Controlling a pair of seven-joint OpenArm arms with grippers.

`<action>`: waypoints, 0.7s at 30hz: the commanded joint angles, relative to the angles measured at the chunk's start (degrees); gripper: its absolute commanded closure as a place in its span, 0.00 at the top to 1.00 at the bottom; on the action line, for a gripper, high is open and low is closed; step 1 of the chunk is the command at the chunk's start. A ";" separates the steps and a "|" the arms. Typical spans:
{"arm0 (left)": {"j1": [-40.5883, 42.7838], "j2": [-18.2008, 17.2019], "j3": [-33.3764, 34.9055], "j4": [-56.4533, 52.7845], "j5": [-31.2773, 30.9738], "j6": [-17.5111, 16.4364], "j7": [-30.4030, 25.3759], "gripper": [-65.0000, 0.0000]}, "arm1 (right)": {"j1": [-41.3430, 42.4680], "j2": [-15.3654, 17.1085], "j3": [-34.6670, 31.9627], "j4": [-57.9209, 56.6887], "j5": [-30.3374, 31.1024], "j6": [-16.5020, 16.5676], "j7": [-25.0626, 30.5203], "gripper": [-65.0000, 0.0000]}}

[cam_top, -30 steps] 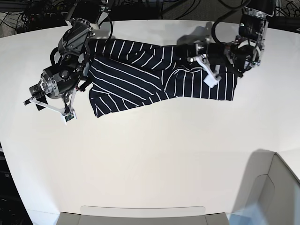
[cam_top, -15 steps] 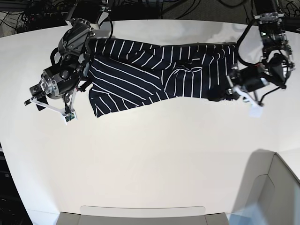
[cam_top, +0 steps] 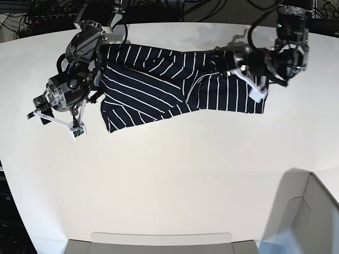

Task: Fold the T-shirt properly
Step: 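Press the folded end flat with the left gripper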

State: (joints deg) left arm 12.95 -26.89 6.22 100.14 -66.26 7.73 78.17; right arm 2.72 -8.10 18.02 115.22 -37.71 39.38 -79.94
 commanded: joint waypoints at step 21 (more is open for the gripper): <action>-5.61 5.84 -16.11 10.24 -15.10 -0.21 1.83 0.00 | 0.93 0.05 -0.22 0.96 -0.75 0.62 -0.06 0.54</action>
State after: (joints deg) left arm 7.40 -20.67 -9.82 109.49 -77.89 5.39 78.37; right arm 2.70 -8.12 18.02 115.22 -37.76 39.38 -79.94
